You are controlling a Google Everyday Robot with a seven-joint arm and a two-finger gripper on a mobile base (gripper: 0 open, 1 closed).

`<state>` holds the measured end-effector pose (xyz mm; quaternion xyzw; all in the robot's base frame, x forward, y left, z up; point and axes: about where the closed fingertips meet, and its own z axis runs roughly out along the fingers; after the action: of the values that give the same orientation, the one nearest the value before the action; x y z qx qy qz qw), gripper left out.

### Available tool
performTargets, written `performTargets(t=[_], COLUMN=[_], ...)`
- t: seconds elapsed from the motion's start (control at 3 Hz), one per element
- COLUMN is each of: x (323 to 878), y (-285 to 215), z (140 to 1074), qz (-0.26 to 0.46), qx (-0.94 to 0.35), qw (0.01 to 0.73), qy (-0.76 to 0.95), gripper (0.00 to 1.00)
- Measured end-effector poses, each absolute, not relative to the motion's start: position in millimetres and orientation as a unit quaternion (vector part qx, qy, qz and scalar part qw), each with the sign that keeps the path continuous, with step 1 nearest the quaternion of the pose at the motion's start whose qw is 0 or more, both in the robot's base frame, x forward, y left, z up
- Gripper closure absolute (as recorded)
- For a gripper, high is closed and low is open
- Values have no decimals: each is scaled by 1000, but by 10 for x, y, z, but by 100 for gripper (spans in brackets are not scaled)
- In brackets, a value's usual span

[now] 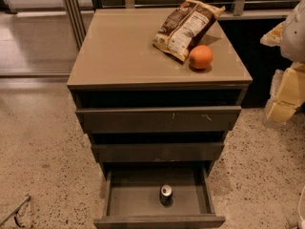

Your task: Pick pepsi can from bottom drawer and place on counter

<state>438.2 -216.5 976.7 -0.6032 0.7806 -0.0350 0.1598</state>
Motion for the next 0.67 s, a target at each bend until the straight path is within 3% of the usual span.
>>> performTargets(t=[0.33, 0.67], x=[4382, 4429], y=[-2165, -2133], z=[9767, 9654], qz=[-35, -28], qx=[-603, -601], qw=[160, 173], qy=[781, 780], gripper=[0, 19])
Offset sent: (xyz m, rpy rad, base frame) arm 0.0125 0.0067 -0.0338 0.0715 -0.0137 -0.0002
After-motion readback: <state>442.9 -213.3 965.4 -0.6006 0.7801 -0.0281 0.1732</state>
